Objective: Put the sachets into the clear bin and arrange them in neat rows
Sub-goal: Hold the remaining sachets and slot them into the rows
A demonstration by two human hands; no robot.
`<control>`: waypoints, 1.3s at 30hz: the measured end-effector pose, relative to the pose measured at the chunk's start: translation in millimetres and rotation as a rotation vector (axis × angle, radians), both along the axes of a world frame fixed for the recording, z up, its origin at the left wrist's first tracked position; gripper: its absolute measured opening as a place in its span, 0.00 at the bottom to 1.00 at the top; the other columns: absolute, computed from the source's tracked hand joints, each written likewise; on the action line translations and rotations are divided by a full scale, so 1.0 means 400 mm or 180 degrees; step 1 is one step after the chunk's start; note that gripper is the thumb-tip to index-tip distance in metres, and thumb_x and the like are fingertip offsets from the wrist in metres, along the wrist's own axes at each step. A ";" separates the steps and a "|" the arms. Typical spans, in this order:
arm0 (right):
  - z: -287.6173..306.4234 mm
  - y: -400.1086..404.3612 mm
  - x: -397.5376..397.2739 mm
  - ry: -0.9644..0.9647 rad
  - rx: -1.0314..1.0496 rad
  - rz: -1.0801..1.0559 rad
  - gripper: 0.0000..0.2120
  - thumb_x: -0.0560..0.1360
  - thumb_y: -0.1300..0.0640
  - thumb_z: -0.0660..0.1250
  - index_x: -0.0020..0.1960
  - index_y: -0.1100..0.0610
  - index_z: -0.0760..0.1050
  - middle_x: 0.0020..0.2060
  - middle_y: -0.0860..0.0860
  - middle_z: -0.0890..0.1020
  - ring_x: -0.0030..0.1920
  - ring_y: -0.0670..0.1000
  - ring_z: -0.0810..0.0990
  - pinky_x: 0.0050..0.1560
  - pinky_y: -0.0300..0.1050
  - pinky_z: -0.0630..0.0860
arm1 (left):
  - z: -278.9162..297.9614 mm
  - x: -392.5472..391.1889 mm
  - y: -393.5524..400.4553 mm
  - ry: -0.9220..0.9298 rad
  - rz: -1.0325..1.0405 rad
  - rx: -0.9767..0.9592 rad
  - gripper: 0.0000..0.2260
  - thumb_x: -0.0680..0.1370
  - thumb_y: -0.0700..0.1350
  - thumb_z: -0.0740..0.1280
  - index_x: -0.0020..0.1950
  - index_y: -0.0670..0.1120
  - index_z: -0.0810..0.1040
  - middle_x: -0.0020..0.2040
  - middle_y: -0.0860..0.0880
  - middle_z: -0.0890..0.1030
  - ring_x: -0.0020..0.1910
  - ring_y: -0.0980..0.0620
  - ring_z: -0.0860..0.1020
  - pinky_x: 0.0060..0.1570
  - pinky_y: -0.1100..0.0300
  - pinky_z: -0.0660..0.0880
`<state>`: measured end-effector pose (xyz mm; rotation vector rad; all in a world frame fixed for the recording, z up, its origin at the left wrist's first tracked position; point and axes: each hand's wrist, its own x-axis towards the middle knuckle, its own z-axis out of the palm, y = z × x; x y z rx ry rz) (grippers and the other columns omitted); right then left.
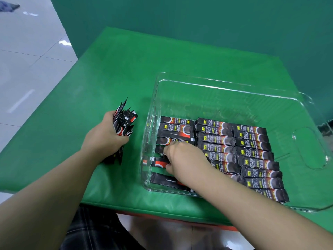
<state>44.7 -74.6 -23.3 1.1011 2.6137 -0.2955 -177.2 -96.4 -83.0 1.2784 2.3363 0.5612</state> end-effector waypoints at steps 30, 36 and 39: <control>0.011 -0.011 0.052 -0.0041 0.0100 0.0635 0.15 0.74 0.50 0.66 0.58 0.55 0.73 0.53 0.52 0.77 0.53 0.56 0.75 0.40 0.46 0.69 | -0.001 0.001 0.001 0.0049 -0.0013 0.0013 0.34 0.69 0.54 0.73 0.68 0.57 0.58 0.48 0.55 0.79 0.42 0.47 0.79 0.44 0.53 0.77; 0.009 -0.007 0.055 -0.0010 0.0073 0.0617 0.13 0.75 0.52 0.65 0.58 0.56 0.73 0.53 0.52 0.78 0.54 0.57 0.76 0.46 0.49 0.75 | 0.002 0.001 0.001 0.0041 -0.0012 0.0013 0.35 0.68 0.53 0.74 0.69 0.56 0.58 0.50 0.54 0.78 0.45 0.44 0.79 0.47 0.51 0.77; 0.005 -0.005 0.058 0.0035 0.0052 0.0621 0.13 0.75 0.52 0.65 0.58 0.56 0.73 0.53 0.52 0.79 0.54 0.56 0.76 0.47 0.50 0.77 | 0.001 0.001 0.000 0.0031 -0.0004 0.0009 0.35 0.68 0.54 0.74 0.69 0.57 0.58 0.50 0.54 0.78 0.45 0.45 0.79 0.47 0.51 0.77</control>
